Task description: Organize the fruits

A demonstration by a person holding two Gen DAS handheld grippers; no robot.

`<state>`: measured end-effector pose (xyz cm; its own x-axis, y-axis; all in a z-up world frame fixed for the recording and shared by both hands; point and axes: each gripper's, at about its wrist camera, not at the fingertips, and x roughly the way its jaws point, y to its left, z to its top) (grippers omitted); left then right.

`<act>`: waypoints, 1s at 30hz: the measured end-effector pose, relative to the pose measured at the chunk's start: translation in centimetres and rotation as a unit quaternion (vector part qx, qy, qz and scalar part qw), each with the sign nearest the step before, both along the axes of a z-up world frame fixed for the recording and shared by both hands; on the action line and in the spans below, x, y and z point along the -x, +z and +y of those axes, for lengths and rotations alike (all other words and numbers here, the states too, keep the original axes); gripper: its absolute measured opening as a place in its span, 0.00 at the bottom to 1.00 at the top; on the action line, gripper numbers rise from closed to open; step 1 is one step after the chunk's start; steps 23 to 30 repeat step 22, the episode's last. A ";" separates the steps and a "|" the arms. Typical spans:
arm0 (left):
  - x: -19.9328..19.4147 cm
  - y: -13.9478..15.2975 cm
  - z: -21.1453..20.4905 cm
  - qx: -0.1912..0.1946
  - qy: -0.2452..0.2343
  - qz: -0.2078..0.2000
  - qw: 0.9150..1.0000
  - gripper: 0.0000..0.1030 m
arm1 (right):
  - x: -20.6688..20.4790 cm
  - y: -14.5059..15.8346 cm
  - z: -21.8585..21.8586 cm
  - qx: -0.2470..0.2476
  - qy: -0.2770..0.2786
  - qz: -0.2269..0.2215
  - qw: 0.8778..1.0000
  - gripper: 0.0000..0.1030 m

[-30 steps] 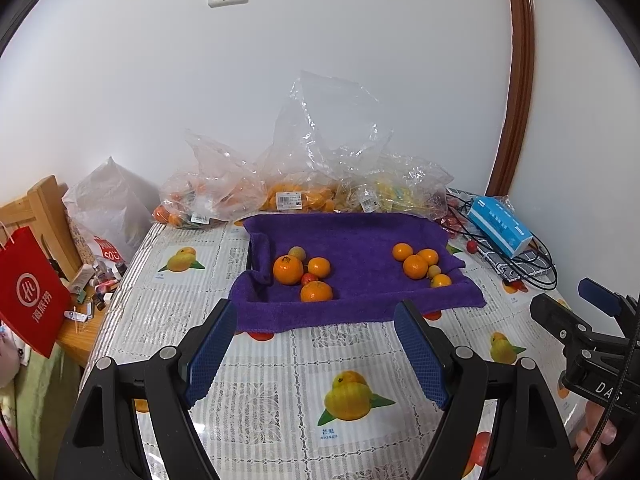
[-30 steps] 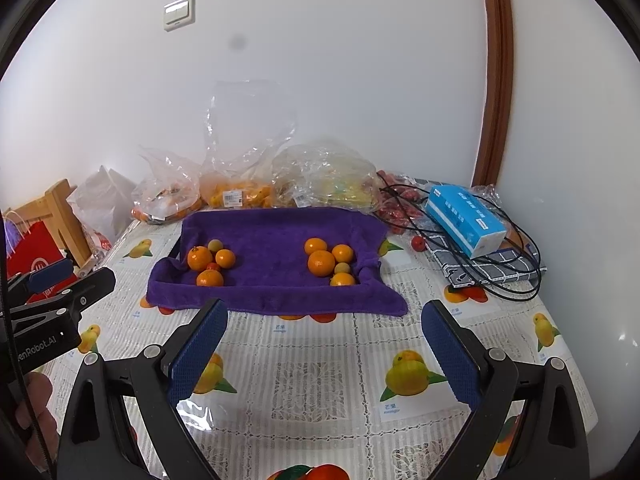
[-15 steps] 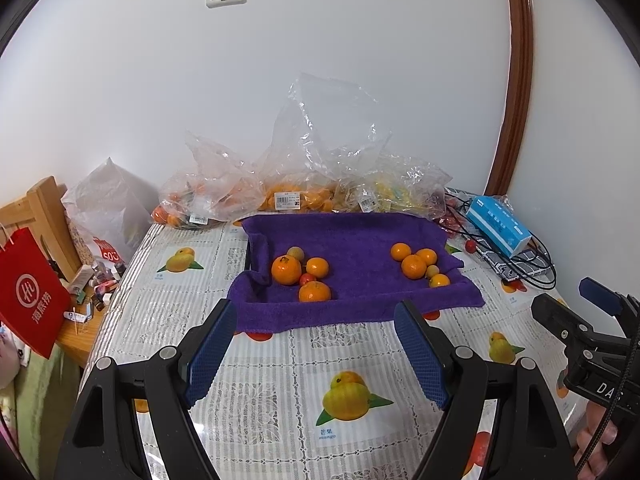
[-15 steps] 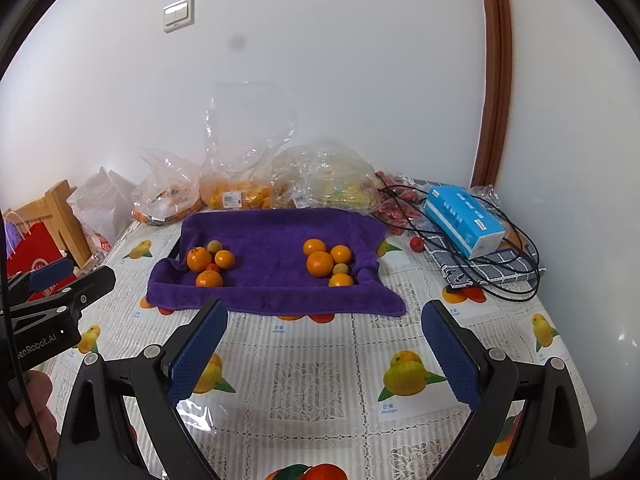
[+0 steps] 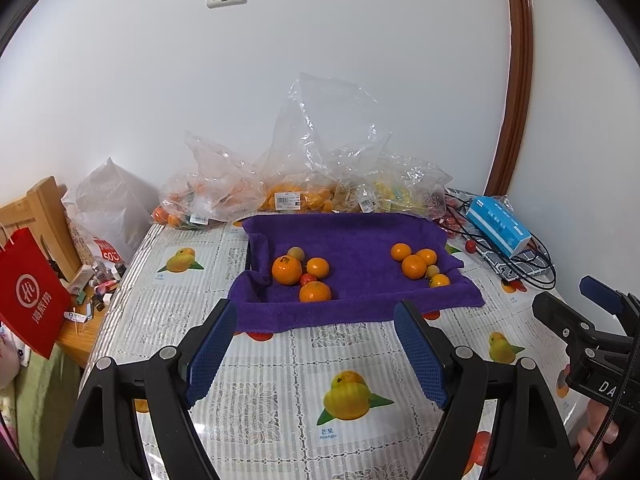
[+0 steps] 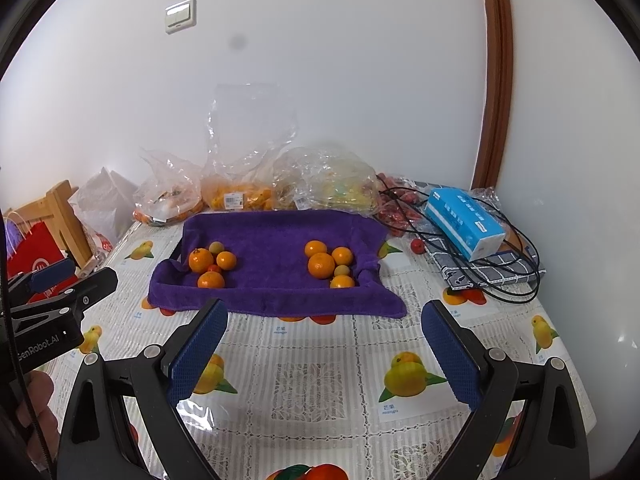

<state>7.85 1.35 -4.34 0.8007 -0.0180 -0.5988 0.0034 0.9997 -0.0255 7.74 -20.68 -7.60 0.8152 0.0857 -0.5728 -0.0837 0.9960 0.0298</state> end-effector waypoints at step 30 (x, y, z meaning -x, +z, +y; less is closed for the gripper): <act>-0.4 -0.3 -0.3 -0.007 -0.011 -0.005 1.000 0.78 | -0.2 0.1 -0.2 -0.002 0.003 -0.001 1.000 0.94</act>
